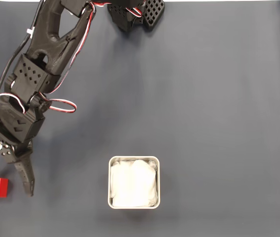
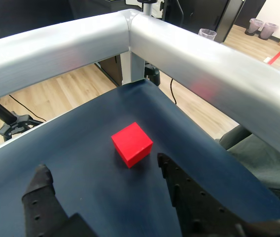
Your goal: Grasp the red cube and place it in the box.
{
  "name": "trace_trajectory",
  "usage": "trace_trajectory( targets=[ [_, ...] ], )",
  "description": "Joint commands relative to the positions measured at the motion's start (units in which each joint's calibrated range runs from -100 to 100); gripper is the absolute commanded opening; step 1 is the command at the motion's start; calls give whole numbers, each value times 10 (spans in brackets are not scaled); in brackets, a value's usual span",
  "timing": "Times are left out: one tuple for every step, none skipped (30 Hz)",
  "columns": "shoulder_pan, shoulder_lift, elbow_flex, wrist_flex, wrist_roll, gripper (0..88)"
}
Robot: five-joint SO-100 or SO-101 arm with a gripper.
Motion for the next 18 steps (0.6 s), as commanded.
trace_trajectory(
  targets=[
    [6, 2, -43, -12, 0, 488],
    [6, 7, -49, -12, 0, 488],
    [5, 12, -55, -12, 0, 489],
    [5, 16, -61, -12, 0, 489],
    [4, 21, -66, -12, 0, 489],
    [4, 27, -73, -12, 0, 490],
    [3, 31, -78, -12, 0, 490],
    [3, 34, -83, -12, 0, 491],
    [3, 39, -88, -12, 0, 491],
    [3, 42, -93, -12, -1, 492],
    [3, 46, -98, -12, -1, 492],
    [3, 51, -104, -12, -1, 492],
    [3, 55, -108, -12, -1, 492],
    [3, 59, -114, -12, -1, 493],
    [3, 63, -118, -12, -1, 493],
    [3, 67, -123, -12, -1, 493],
    [3, 72, -128, -12, -1, 493],
    [3, 75, -131, -12, -1, 493]
  ],
)
